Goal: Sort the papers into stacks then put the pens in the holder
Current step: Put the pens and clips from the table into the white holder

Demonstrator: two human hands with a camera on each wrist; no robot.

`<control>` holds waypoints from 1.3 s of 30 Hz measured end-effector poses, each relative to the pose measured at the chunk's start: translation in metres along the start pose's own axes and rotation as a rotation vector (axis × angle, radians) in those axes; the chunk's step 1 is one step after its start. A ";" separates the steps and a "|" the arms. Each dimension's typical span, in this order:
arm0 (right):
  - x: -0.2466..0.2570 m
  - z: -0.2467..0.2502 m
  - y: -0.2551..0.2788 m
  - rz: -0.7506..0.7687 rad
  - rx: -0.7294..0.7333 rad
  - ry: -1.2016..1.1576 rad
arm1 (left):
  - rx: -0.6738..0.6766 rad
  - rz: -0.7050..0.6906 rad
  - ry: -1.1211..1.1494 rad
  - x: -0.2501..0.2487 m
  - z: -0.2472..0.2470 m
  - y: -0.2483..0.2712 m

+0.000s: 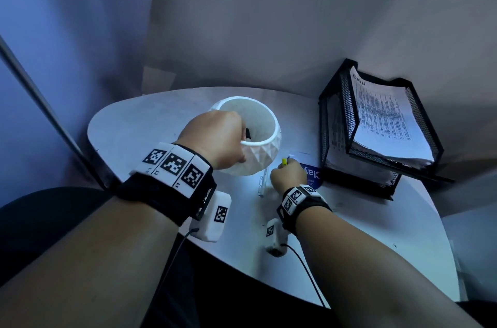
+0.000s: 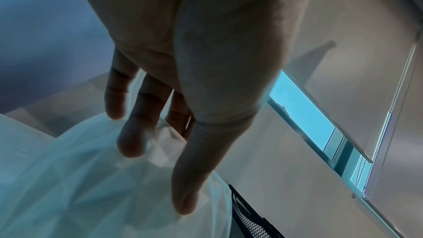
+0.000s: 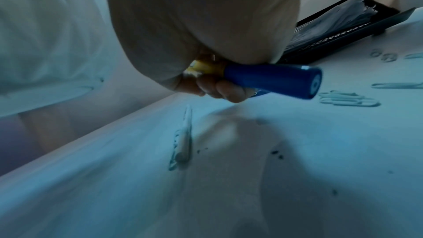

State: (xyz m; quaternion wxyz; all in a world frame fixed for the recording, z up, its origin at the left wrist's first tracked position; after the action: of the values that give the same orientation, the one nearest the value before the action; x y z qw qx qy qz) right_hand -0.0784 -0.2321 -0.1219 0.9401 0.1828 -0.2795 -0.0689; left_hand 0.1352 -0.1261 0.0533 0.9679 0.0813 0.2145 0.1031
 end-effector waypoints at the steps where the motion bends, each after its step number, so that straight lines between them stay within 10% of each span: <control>1: 0.002 -0.004 0.000 0.007 0.015 0.009 | -0.001 -0.001 -0.002 0.000 0.000 -0.001; 14: -0.023 0.021 -0.002 -0.037 -0.027 0.067 | 0.032 -0.024 -0.036 -0.003 -0.006 0.000; 21: 0.000 0.104 0.033 0.053 -0.073 -1.321 | 0.093 -0.077 -0.110 -0.019 -0.016 0.007; 24: 0.039 0.141 0.062 0.243 -0.020 -1.574 | 0.115 -0.103 -0.160 -0.027 -0.025 0.012; 39: 0.010 0.138 0.097 0.362 -0.062 -1.506 | 0.121 -0.210 -0.211 -0.062 -0.051 0.029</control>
State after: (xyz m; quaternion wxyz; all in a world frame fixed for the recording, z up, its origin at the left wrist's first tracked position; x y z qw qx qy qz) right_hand -0.1440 -0.1872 0.0273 0.4980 0.0116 -0.8666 -0.0278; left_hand 0.0529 -0.1069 0.0380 0.9838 0.1269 0.1247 -0.0206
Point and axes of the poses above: each hand's wrist, its own y-axis away from the middle knuckle, its own z-axis out of the back of the hand, x = y × z, the point moved 9 cm from there along -y, towards the middle knuckle, and after that the axes turned 6 degrees about x, right-handed, at the moved point
